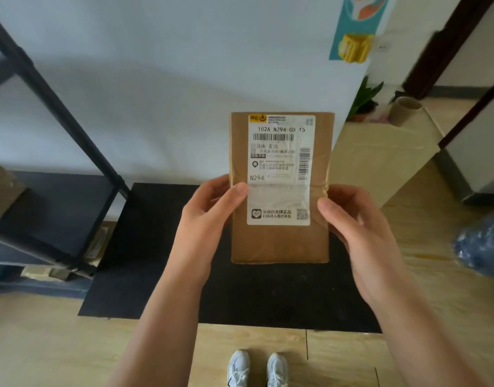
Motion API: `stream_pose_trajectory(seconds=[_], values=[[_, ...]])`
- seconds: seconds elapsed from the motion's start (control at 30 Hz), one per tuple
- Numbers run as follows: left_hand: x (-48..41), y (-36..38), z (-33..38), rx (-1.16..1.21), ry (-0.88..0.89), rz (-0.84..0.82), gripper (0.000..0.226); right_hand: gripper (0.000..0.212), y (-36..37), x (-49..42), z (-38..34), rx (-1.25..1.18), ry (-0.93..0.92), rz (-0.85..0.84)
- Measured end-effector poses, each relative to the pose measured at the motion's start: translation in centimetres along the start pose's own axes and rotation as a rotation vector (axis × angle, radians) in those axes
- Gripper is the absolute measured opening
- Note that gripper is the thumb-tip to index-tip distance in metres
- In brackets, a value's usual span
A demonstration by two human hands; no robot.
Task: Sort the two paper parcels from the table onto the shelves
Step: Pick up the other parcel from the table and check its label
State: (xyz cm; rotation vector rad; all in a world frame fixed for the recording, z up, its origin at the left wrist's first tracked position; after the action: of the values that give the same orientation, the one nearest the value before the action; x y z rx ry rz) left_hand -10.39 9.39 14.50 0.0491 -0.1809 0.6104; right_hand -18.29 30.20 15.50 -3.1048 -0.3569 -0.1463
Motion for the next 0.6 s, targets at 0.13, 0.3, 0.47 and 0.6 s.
stream_pose_trajectory(seconds=[0.13,0.3,0.47,0.6], values=[[1.2,-0.4,2.3,-0.025,0.078,-0.008,0.063,0.046,-0.1,1.3,-2.1,-0.03,-0.08,-0.022],[1.6,-1.1,4.1,-0.06,0.131,-0.024,0.055,0.044,0.3,2.6,-3.7,-0.069,-0.137,-0.054],[2.0,-1.6,4.8,-0.057,0.165,-0.022,0.065,0.046,0.5,3.1,-4.5,-0.073,-0.158,-0.049],[2.2,-1.8,5.2,-0.073,0.181,-0.015,0.067,0.047,0.5,3.3,-5.1,-0.062,-0.171,-0.043]])
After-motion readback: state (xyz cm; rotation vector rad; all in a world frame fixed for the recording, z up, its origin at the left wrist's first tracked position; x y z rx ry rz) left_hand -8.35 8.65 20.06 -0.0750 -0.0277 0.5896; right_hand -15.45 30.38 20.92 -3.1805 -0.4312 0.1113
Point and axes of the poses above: each hand's wrist, its own x-axis away from the middle knuckle, its own y-axis out of the palm, z = x × y, the point moved 10 cm from there along -x, towards the middle knuckle, and after that the axes turned 5 degrees about z, right-handed, at the moved point
